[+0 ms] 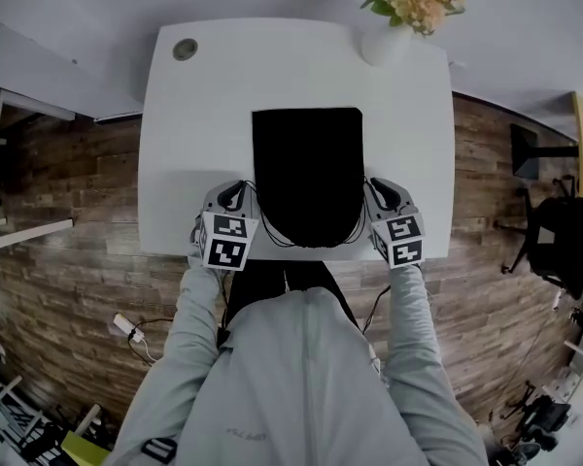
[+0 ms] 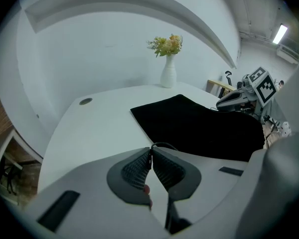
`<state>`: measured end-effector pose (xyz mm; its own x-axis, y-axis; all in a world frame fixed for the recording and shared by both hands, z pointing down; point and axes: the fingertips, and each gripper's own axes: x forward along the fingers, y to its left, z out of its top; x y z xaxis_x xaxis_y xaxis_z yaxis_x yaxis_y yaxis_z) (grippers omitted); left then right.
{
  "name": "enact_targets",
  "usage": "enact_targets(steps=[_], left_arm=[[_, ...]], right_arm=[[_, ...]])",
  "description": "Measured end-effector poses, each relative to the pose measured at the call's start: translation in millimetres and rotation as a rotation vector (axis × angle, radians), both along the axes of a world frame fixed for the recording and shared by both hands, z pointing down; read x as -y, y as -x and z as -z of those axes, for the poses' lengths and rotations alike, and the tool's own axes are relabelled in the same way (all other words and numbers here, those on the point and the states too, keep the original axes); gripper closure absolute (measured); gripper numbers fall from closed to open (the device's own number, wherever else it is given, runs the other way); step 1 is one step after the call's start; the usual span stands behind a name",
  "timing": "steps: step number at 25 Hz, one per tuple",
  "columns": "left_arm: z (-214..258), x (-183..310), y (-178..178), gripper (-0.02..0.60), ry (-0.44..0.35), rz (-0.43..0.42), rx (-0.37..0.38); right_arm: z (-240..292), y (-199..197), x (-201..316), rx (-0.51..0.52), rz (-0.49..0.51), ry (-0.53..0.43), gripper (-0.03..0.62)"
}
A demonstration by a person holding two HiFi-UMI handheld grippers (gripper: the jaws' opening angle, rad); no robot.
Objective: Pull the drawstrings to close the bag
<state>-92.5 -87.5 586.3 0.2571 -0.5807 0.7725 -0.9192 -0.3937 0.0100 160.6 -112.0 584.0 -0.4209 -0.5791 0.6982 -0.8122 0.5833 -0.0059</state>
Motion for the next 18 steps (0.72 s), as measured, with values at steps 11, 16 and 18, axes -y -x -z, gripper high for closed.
enact_targets(steps=[11, 16, 18], left_arm=[[-9.2, -4.1, 0.3, 0.448, 0.024, 0.014, -0.019], [-4.8, -3.5, 3.9, 0.402, 0.011, 0.033, -0.033], [-1.5, -2.8, 8.0, 0.379, -0.002, 0.052, -0.033]], right_arm=[[-7.0, -8.3, -2.1, 0.041, -0.057, 0.035, 0.502], [-4.1, -11.0, 0.0, 0.061, -0.075, 0.039, 0.442], [-2.0, -11.4, 0.4, 0.070, -0.078, 0.037, 0.431]])
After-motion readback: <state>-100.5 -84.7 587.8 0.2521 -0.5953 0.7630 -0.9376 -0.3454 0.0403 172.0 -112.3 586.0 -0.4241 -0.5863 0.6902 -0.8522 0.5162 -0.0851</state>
